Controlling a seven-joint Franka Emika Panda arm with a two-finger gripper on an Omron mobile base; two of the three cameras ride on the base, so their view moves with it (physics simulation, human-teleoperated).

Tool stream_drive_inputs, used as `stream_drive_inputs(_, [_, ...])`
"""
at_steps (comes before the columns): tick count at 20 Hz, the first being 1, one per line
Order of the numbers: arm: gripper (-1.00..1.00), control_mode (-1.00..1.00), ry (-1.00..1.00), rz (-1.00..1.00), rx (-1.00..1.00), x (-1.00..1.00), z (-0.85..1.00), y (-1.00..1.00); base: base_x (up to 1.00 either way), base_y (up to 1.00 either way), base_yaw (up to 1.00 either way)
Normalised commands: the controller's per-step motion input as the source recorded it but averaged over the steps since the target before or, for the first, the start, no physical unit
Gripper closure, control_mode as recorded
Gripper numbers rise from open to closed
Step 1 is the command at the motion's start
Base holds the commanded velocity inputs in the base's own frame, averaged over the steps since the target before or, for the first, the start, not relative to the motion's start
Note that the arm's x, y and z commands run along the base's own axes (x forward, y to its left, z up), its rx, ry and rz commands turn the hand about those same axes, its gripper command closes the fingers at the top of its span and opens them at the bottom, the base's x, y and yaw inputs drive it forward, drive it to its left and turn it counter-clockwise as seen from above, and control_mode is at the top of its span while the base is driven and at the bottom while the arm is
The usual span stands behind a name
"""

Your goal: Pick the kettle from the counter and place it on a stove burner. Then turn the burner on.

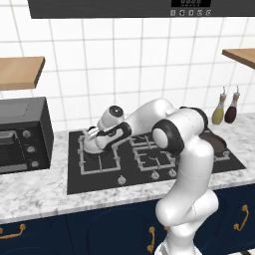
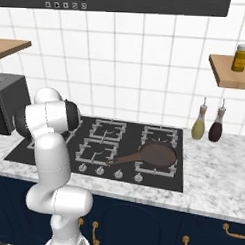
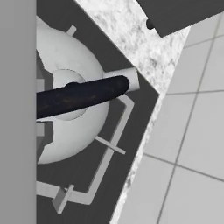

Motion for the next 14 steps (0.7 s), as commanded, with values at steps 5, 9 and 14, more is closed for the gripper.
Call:
stream_drive_inputs(5, [1.00, -1.00, -0.05, 0.00, -0.04, -0.06, -0.32, -0.11, 0.00, 0.00, 0.00])
stream_drive_inputs(9, [-1.00, -1.00, 0.00, 0.00, 0.00, -0.19, -0.06, -0.26, 0.00, 0.00, 0.00])
stream_drive_inputs(14, [-1.00, -1.00, 0.04, 0.00, 0.00, -0.12, 0.00, -0.38, 0.00, 0.00, 0.00])
